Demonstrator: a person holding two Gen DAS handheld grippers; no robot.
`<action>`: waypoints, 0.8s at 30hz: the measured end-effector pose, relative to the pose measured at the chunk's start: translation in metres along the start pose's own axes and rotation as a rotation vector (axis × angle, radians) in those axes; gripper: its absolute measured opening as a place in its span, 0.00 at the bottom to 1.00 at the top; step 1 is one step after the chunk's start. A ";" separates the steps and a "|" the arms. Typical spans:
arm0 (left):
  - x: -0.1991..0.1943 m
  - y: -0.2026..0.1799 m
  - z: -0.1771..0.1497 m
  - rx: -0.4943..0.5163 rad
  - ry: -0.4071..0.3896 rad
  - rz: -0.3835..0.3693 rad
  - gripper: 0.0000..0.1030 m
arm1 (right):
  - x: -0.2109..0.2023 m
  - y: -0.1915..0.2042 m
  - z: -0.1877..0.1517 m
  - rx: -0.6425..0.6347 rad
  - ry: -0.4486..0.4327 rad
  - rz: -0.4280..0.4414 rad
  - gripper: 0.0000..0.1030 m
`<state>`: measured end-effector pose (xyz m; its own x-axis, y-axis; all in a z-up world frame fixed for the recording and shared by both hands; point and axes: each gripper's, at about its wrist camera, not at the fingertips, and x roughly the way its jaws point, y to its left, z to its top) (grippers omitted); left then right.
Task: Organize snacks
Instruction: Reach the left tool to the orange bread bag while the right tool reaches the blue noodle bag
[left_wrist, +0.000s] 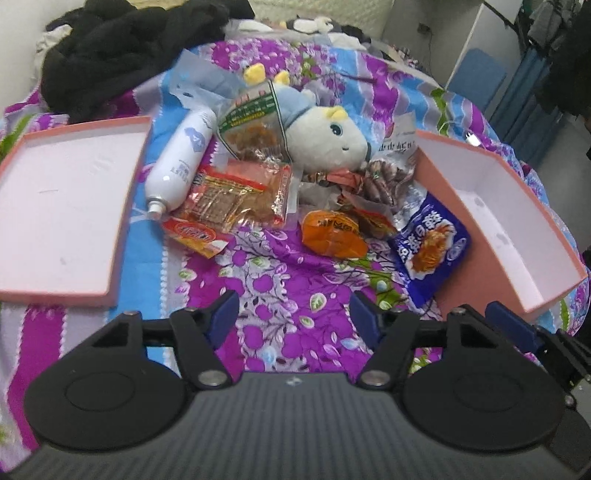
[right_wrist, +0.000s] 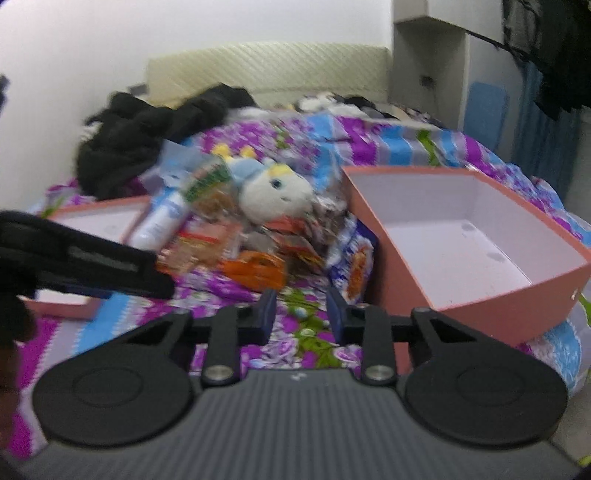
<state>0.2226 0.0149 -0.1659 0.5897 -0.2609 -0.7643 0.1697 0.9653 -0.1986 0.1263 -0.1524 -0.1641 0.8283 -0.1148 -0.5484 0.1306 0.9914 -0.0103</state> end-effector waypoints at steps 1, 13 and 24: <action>0.008 0.000 0.004 0.008 0.007 -0.002 0.67 | 0.007 0.000 -0.002 0.009 0.005 -0.005 0.32; 0.094 -0.011 0.051 0.095 0.056 -0.063 0.67 | 0.074 0.002 -0.009 0.107 0.098 -0.161 0.32; 0.154 -0.026 0.077 0.127 0.103 -0.063 0.82 | 0.104 0.001 -0.012 0.109 0.100 -0.311 0.32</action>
<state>0.3697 -0.0518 -0.2316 0.4921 -0.3119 -0.8127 0.3064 0.9359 -0.1737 0.2060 -0.1624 -0.2313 0.6828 -0.3984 -0.6124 0.4305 0.8967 -0.1034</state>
